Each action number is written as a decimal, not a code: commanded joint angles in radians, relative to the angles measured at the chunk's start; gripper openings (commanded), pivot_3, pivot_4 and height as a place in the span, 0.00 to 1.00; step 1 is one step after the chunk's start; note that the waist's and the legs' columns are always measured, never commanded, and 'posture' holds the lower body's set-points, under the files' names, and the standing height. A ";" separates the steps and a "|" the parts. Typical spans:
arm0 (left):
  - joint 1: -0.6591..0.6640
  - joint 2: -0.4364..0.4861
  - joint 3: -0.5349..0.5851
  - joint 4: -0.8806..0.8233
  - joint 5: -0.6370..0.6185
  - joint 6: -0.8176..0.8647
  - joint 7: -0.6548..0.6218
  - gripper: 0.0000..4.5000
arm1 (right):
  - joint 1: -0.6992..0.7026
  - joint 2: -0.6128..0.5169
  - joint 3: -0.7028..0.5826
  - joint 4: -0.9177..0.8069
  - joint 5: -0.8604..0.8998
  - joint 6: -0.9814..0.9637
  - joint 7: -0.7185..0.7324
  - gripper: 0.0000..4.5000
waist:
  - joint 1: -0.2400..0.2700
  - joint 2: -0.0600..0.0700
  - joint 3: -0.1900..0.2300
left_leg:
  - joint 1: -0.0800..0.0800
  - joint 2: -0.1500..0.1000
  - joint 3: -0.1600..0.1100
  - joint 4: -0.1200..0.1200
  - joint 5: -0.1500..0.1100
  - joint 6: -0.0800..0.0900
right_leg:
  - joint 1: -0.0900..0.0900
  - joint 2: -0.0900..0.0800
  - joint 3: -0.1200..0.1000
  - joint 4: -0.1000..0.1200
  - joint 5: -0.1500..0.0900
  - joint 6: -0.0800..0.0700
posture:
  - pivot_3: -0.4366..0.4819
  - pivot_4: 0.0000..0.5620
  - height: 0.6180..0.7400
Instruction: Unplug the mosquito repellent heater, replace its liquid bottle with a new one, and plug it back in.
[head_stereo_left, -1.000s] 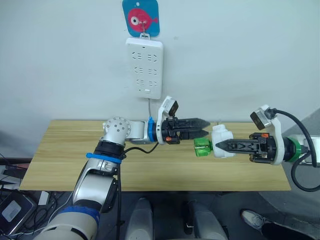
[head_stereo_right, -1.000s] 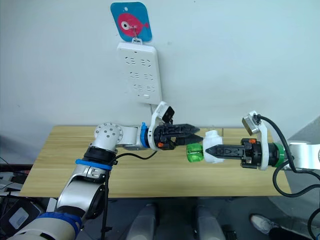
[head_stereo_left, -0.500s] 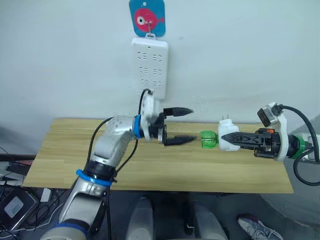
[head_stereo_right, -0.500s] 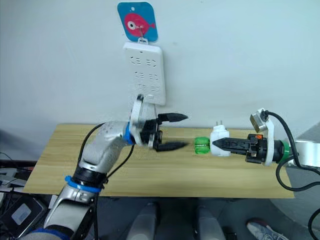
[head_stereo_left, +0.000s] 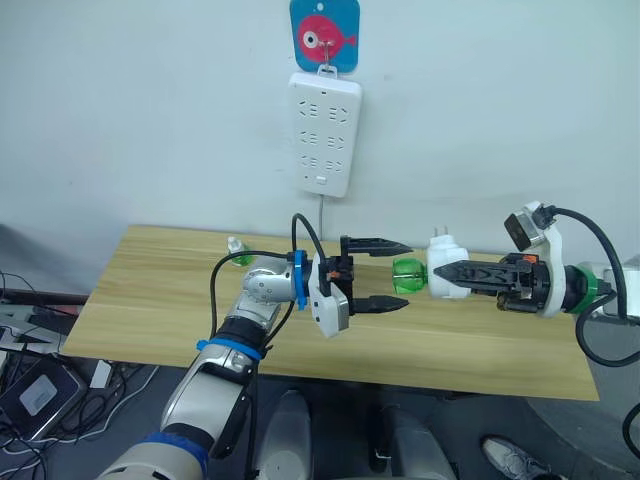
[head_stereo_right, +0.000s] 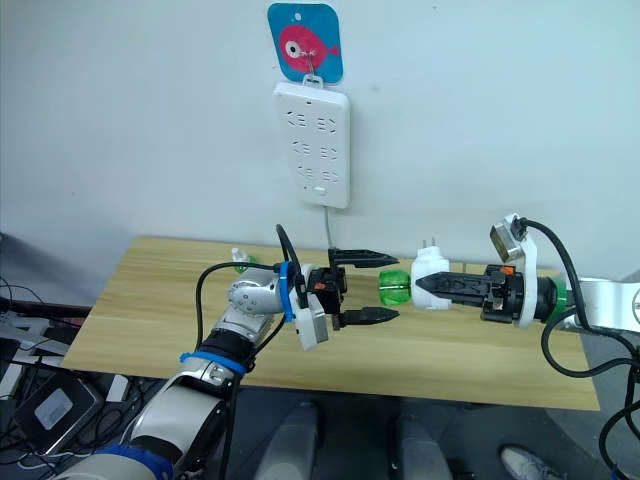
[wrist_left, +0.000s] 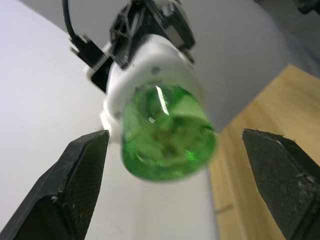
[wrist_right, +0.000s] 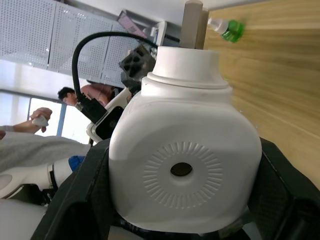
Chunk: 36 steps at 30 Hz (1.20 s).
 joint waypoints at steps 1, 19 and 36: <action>-0.025 0.010 -0.014 0.018 0.052 -0.074 0.098 0.99 | 0.004 -0.003 -0.025 -0.043 0.025 -0.004 0.006 0.67 | -0.001 0.000 0.000 | 0.000 0.000 0.000 0.000 0.000 0.000 | 0.000 0.000 0.000 0.000 0.000 0.000 | 0.74 0.40 1.00; -0.008 0.098 -0.262 -0.058 -0.165 0.098 0.149 0.51 | 0.021 -0.006 -0.031 -0.046 0.025 -0.009 0.008 0.67 | -0.004 0.000 0.000 | 0.001 0.000 0.000 0.000 0.000 0.000 | 0.000 0.000 0.000 0.002 0.001 -0.001 | 0.73 0.41 1.00; -0.047 0.308 -0.110 -0.449 -1.429 2.494 -0.042 0.51 | 0.046 -0.062 0.015 -0.097 0.025 -0.003 0.036 0.67 | -0.061 0.000 0.000 | 0.002 0.001 -0.010 0.003 0.000 0.000 | 0.005 0.002 -0.007 0.002 -0.001 0.000 | 0.74 0.43 1.00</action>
